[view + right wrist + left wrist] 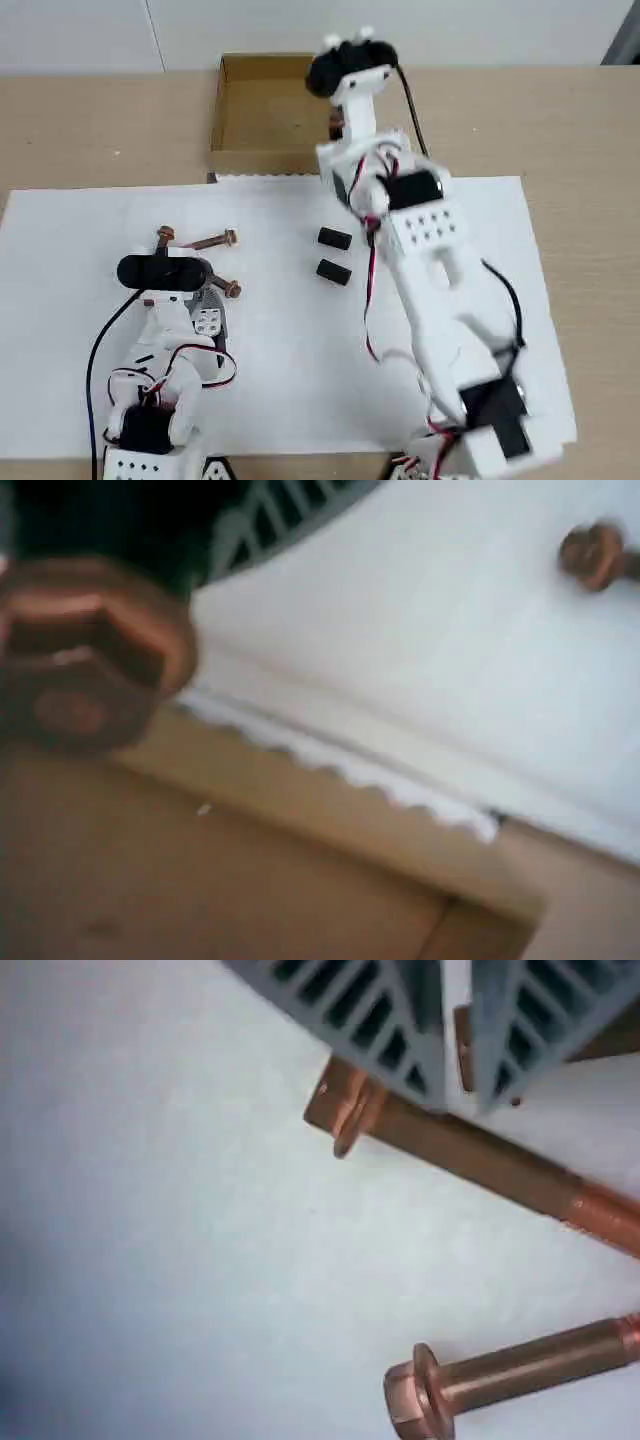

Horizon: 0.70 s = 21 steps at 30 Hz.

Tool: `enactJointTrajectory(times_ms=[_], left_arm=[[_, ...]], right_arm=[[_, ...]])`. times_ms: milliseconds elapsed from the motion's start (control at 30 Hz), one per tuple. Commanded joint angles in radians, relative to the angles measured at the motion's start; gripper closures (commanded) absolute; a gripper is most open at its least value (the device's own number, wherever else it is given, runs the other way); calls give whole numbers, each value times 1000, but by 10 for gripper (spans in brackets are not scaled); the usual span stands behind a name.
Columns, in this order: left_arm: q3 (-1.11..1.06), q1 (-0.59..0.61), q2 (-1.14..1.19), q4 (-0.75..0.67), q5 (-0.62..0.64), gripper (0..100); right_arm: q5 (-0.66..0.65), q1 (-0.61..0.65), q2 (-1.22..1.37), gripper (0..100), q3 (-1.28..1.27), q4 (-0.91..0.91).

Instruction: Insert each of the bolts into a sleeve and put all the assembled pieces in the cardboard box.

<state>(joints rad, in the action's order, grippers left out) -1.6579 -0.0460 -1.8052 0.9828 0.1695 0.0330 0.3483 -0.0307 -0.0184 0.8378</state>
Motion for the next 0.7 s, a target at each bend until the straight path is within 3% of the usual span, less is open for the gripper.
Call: enactJointTrajectory(times_ms=[0, 200, 367, 667], left_arm=[[5, 2, -11, -2, -9, 994], [5, 3, -11, -2, -5, 994], [5, 3, -11, -2, -5, 994], [5, 3, -11, -2, -5, 994]], right_arm=[[-12, -35, 120, 995, 221, -31], [-14, -42, 343, 995, 414, -122], [-94, -19, 504, 995, 499, -203], [-135, -8, 628, 994, 572, -282]])
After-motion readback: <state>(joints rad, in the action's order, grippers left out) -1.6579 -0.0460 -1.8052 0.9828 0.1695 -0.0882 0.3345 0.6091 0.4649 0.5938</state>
